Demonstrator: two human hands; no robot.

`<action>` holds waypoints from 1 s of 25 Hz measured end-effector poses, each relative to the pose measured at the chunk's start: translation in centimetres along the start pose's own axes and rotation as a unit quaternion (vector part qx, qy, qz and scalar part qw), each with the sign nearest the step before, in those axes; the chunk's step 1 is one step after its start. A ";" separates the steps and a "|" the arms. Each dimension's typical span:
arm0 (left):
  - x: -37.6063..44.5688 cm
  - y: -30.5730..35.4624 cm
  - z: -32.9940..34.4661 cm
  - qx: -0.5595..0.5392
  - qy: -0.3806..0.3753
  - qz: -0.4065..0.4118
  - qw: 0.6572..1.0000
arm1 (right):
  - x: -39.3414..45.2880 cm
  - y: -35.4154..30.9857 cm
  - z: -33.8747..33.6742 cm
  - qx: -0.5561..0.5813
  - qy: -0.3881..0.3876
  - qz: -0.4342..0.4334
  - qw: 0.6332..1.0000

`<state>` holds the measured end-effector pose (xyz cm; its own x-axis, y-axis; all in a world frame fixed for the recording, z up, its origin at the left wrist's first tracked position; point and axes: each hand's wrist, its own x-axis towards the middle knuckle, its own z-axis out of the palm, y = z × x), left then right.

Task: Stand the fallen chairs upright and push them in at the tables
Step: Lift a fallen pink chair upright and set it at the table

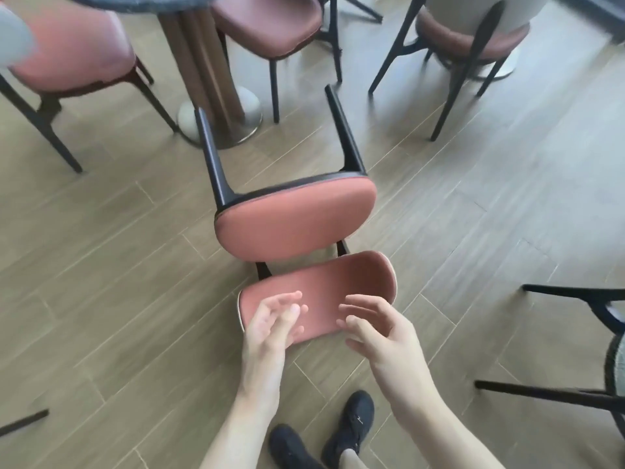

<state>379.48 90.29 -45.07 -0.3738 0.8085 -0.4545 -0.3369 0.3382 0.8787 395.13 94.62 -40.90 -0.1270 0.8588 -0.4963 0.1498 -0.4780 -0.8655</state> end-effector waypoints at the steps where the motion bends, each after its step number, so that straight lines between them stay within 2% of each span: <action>1: 0.3 -2.2 -0.6 -0.003 0.009 -0.008 1.000 | 0.8 2.3 0.0 0.009 -0.003 0.010 1.000; 6: 3.2 -14.1 -2.3 -0.069 0.059 -0.072 0.993 | 5.8 13.2 0.7 0.028 0.014 0.066 0.997; 12: 11.3 -31.9 -2.9 -0.176 0.133 -0.130 0.967 | 14.0 30.3 2.0 -0.009 -0.034 0.128 0.991; 15: 15.0 -41.6 -3.3 -0.238 0.185 -0.197 0.933 | 20.0 39.8 2.6 0.029 0.002 0.201 0.979; 19: 20.9 -52.1 -4.6 -0.293 0.215 -0.225 0.904 | 29.6 51.3 3.7 0.090 0.043 0.278 0.955; 22: 25.1 -56.7 -5.3 -0.297 0.214 -0.247 0.897 | 35.2 56.6 3.9 0.137 0.063 0.310 0.939; 25: 28.4 -60.0 -5.2 -0.303 0.220 -0.278 0.885 | 39.8 59.5 5.1 0.119 0.112 0.342 0.925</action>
<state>384.57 90.50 -111.47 -0.2594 0.2871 -0.9221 -0.9260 0.1973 0.3219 394.02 99.45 -112.55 0.1284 0.3436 -0.9303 -0.1041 -0.9282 -0.3572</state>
